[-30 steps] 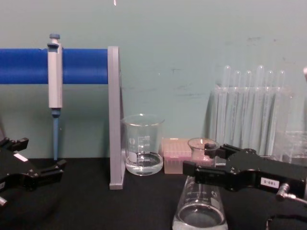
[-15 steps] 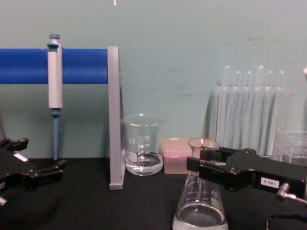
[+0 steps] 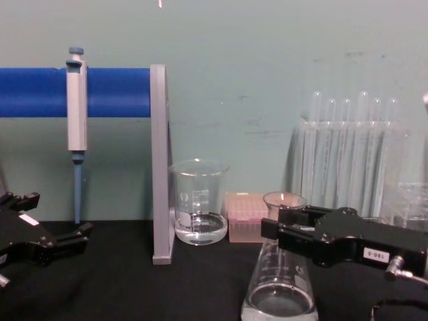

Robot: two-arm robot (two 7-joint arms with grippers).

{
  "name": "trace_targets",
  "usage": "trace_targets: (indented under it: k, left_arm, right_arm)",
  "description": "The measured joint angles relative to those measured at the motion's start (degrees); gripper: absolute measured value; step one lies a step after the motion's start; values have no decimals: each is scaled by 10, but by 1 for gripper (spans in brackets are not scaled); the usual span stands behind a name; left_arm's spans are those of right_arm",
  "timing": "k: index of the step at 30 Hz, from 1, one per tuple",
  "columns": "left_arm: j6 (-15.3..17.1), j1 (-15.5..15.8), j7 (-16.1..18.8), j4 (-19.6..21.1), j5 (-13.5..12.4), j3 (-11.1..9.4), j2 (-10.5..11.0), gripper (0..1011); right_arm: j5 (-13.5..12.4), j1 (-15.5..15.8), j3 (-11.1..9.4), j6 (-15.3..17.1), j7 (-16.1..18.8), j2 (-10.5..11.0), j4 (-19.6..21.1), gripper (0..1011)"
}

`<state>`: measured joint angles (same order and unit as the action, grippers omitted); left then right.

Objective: Grasp the erlenmeyer flask with one hand, shake it three times, then place it back.

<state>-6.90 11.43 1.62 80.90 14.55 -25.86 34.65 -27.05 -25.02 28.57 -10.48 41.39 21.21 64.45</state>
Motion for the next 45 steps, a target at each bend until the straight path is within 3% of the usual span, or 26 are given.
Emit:
trace_targets:
  k: [14,23,30,45]
  left_arm:
    - [0,0,0,0,0,0,0,1001]
    - [0,0,0,0,0,0,0,1001]
    - [0,0,0,0,0,0,0,1001]
    - [0,0,0,0,0,0,0,1001]
  right_arm:
    - [0,0,0,0,0,0,0,450]
    - [-14,7,-4,2,5,1,14,449]
    - [-20,21,-12,6,-11,7,57,450]
    - [-33,76,-48,44,-89,33,196,449]
